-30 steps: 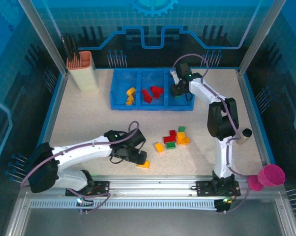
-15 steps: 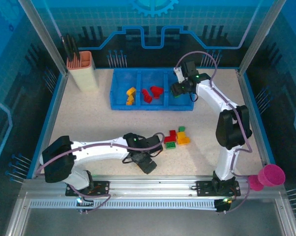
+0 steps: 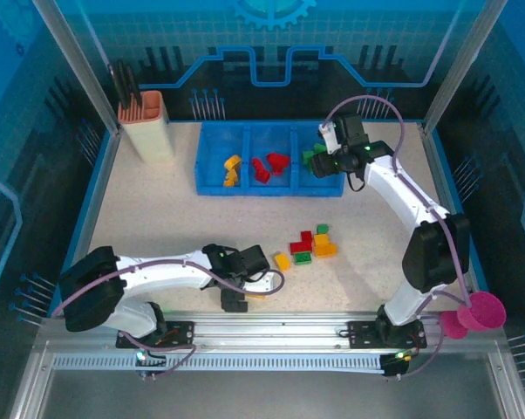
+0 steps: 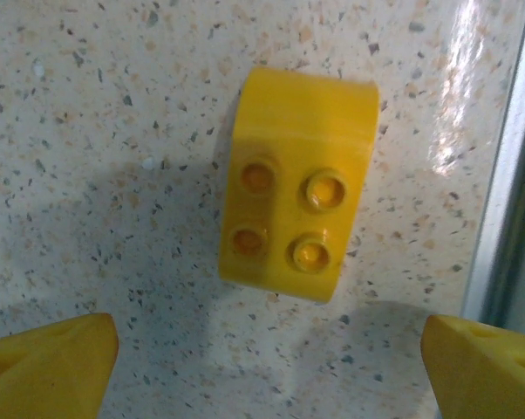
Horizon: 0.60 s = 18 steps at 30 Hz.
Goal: Sort the legos into containers by color
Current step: Pick up the lego from the middle-left of the table.
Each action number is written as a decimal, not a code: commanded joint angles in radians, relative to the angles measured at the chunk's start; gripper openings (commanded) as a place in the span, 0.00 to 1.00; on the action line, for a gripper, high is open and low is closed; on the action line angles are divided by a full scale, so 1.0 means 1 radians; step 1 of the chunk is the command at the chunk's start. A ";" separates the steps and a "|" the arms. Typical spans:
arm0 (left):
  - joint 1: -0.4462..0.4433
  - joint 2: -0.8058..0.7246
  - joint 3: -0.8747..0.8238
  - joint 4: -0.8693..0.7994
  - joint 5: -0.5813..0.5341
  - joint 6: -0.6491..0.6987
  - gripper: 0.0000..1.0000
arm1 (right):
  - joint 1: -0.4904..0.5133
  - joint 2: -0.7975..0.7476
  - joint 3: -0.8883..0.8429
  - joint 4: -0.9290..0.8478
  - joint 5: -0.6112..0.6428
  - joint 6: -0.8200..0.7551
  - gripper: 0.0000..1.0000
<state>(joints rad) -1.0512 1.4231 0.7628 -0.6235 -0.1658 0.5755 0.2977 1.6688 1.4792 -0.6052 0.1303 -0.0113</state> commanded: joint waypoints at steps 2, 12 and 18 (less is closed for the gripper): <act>0.021 -0.011 -0.016 0.170 0.036 0.137 0.91 | -0.017 -0.052 -0.042 0.002 -0.016 0.029 0.71; 0.025 0.076 0.015 0.154 0.126 0.126 0.88 | -0.024 -0.053 -0.065 0.002 -0.018 0.029 0.72; 0.025 0.116 0.026 0.138 0.128 0.113 0.80 | -0.030 -0.050 -0.054 0.003 -0.015 0.025 0.72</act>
<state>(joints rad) -1.0302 1.5124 0.7609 -0.4679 -0.0727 0.6815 0.2852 1.6321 1.4197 -0.6048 0.1230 0.0071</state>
